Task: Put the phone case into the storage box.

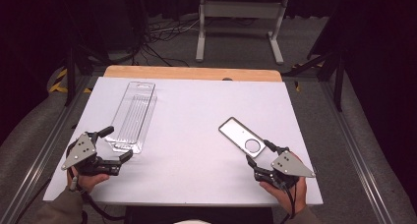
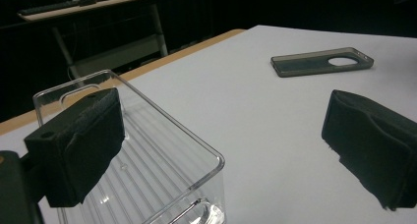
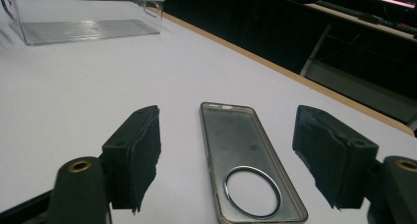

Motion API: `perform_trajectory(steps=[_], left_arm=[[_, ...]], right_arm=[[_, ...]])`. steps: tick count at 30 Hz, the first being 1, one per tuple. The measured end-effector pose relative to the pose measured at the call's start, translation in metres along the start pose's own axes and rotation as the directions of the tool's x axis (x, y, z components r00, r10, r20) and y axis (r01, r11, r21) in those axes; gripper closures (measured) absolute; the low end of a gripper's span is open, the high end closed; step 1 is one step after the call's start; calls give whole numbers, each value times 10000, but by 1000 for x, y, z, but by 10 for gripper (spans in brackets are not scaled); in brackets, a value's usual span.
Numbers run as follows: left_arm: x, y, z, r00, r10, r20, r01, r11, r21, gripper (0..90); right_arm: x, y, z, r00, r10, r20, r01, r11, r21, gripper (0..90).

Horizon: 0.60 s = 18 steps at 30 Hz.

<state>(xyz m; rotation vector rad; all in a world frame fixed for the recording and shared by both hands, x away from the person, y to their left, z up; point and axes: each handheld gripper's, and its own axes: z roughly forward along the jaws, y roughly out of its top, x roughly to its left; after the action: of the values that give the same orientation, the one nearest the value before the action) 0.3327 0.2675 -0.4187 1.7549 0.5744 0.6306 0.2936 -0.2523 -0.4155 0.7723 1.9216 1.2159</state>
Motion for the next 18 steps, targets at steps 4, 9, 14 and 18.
perform_trajectory(steps=[4, 9, 14, 18], left_arm=[[-3, 0, 3, 9998, 166, 108, -168, 9997, 153, 29], [-5, -1, 4, 9996, 209, 209, -212, 9997, 118, 29], [-6, -2, 4, 9995, 226, 225, -231, 9995, 235, 28], [-6, -2, 3, 9996, 275, 116, -277, 9995, 163, 25]], right_arm=[[-2, -1, 2, 9999, 147, 35, -147, 9998, 96, 280], [-5, 2, 6, 9998, 151, 131, -153, 9997, 168, 293], [-10, 6, 11, 9995, 286, 149, -288, 9994, 175, 308], [-19, 15, 22, 9991, 408, 80, -410, 9990, 180, 355]])
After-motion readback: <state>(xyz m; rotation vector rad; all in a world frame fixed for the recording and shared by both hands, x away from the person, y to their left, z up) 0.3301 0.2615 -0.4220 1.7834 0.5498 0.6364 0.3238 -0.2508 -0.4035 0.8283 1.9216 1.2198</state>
